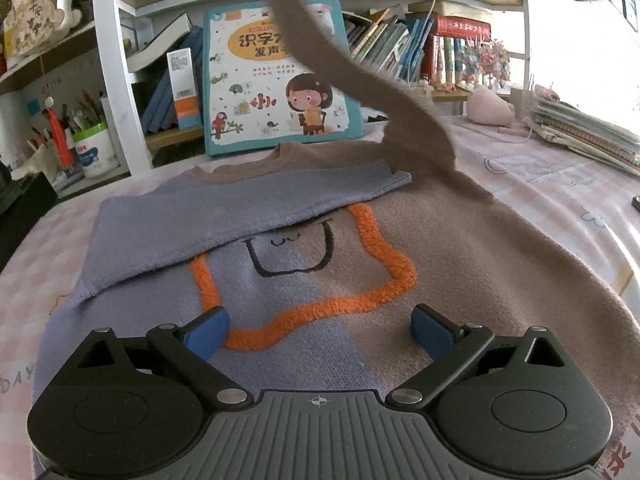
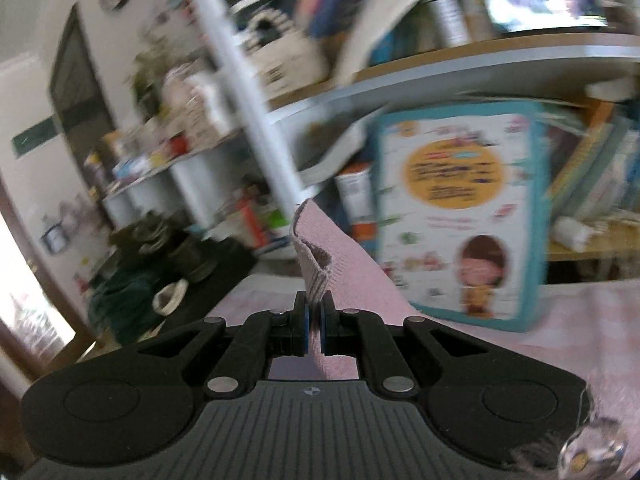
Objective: Fold clothes
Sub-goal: 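Grasp the pink sleeve with the right gripper and fold it across the body, then grasp the pink side edge with the right gripper and fold it inward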
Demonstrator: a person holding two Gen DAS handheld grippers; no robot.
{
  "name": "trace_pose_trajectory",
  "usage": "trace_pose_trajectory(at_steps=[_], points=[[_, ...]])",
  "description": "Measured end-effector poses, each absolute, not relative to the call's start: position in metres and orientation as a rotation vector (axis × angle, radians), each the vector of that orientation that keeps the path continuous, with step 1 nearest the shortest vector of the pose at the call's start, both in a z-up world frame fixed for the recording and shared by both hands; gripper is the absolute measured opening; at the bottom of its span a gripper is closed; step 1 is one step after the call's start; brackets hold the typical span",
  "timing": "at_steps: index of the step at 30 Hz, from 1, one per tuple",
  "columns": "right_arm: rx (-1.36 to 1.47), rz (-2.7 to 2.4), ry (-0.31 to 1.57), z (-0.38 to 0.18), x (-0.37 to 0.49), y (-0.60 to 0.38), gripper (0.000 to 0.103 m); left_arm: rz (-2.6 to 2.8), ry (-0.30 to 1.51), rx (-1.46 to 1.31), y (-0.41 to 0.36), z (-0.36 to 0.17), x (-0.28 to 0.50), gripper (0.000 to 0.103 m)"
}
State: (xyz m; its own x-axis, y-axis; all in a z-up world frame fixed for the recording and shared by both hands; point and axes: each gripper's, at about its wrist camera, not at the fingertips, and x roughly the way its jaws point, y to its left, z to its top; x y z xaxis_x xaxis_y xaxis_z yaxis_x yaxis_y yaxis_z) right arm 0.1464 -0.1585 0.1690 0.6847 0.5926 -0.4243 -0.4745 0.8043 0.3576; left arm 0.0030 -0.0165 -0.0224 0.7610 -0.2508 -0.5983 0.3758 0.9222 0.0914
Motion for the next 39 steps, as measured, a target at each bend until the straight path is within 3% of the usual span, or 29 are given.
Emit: trace_pose_trajectory(at_steps=[18, 21, 23, 25, 26, 39], points=[[0.092, 0.698, 0.852, 0.082, 0.180, -0.060, 0.007, -0.374, 0.636, 0.172, -0.012, -0.023, 0.008, 0.100], [0.104, 0.720, 0.887, 0.074, 0.182, -0.054, 0.011, -0.374, 0.637, 0.172, -0.012, -0.023, 0.008, 0.100], [0.108, 0.746, 0.903, 0.073, 0.181, -0.051, 0.019, -0.374, 0.637, 0.173, -0.013, -0.023, 0.008, 0.100], [0.099, 0.777, 0.887, 0.076, 0.176, -0.049, 0.034, -0.374, 0.638, 0.173, -0.013, -0.023, 0.008, 0.100], [0.097, 0.790, 0.877, 0.078, 0.173, -0.049, 0.035, -0.374, 0.638, 0.173, -0.013, -0.023, 0.008, 0.100], [0.104, 0.749, 0.790, 0.094, 0.125, -0.098, 0.038, -0.364, 0.640, 0.177, -0.016, -0.023, 0.009, 0.101]])
